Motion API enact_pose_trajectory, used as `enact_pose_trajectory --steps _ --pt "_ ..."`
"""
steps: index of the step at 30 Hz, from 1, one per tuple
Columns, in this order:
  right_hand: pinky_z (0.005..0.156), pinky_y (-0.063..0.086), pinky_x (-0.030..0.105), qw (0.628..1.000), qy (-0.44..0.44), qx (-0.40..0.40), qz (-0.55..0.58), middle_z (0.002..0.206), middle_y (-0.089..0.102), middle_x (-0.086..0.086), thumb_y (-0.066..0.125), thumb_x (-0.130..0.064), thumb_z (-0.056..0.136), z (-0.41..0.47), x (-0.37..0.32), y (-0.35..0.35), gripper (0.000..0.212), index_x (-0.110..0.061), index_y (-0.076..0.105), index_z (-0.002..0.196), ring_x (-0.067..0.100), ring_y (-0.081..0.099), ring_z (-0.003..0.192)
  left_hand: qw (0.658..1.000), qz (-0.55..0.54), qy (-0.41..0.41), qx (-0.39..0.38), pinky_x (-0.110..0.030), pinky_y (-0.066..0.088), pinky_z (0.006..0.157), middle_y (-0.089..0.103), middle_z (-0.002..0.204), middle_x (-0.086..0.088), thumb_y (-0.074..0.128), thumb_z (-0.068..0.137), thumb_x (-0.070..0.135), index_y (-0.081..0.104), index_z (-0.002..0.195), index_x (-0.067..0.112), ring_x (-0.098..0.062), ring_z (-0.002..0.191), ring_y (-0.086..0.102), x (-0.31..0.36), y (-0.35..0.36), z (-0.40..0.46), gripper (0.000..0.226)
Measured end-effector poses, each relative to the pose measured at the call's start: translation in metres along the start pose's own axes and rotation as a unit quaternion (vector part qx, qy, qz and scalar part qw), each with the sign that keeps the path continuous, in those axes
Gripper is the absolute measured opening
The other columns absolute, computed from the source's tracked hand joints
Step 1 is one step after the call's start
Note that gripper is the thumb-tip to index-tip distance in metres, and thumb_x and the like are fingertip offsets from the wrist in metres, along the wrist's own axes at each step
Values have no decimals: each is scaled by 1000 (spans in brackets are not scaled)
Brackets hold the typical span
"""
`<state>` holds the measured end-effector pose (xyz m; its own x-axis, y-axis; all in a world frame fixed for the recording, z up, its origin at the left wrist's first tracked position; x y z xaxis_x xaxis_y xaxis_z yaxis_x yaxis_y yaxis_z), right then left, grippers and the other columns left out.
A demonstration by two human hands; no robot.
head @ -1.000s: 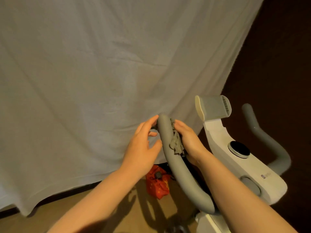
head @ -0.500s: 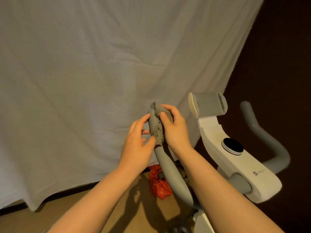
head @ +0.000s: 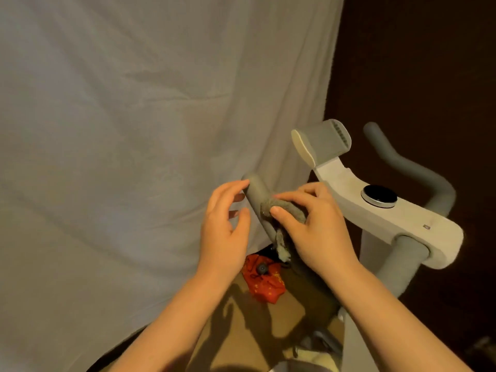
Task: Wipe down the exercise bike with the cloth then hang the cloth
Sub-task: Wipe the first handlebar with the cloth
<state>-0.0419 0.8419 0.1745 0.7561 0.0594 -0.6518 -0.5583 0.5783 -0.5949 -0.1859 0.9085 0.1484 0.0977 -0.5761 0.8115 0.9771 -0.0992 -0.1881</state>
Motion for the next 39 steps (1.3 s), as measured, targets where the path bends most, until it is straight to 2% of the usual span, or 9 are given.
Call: enact_pose_trajectory --steps 5,8,10,16,20,27,32,36,39 --pt "77 44 13 988 -1 144 -54 100 54 -13 73 -30 83 -21 -26 10 24 -26 65 105 0 52 93 994 -33 50 -93 -26 47 97 49 124 11 58 93 5 59 126 25 -5 119 50 -6 -8 17 39" --pt "76 44 19 966 49 236 -98 96 57 -12 76 -31 80 -44 -25 7 22 -26 67 100 1 52 91 979 -31 99 -177 -23 43 102 47 131 16 59 94 12 60 127 27 0 126 44 -7 -11 33 37" --pt "78 42 27 954 62 272 -112 96 59 -12 76 -34 80 -35 -38 18 21 -29 67 98 4 54 93 960 -9 147 -238 -18 38 105 47 136 18 59 95 17 59 130 28 0 129 41 -8 -4 46 36" --pt "74 27 26 913 79 330 -227 92 59 -12 75 -36 78 -62 -43 24 21 -29 69 97 13 50 91 882 -9 242 -404 -21 38 106 56 130 14 59 95 17 62 122 33 0 125 48 -7 9 83 32" --pt "72 30 30 890 131 372 -229 92 62 -11 79 -32 76 -65 -48 32 23 -27 70 96 14 51 90 874 -47 254 -412 -16 41 96 59 119 12 63 92 11 67 114 29 -2 115 53 -2 13 90 29" --pt "75 48 39 865 148 432 -210 98 64 -6 77 -22 79 -79 -44 29 25 -22 67 102 15 54 93 893 -61 250 -370 -27 48 97 57 120 12 59 94 11 65 118 27 -4 117 53 -8 11 83 29" --pt "75 47 33 901 101 331 -263 103 63 -5 75 -12 77 -61 -49 43 27 -19 67 101 16 51 95 905 -65 233 -349 -22 49 94 52 118 13 56 96 10 61 119 27 -1 115 51 -8 9 74 29" --pt "78 46 33 886 146 385 -214 102 63 -6 76 -15 79 -73 -39 26 26 -20 67 103 15 50 97 902 -59 245 -352 -26 50 93 52 113 17 56 95 9 61 118 29 -2 115 52 -4 10 78 31" --pt "83 42 25 907 117 359 -184 103 64 -3 75 -12 79 -60 -39 38 26 -17 68 104 17 51 100 901 -59 254 -348 -28 49 94 50 114 23 57 95 7 60 117 29 -7 114 54 -5 11 79 32"
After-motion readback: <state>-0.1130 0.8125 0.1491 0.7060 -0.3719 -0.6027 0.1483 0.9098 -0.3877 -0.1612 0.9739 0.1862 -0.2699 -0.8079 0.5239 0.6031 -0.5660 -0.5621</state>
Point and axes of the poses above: each hand's wrist, its own z-axis towards the middle knuckle, its own y-axis out of the palm, x = y × z, the point moved 8 cm from there along z, towards the middle knuckle
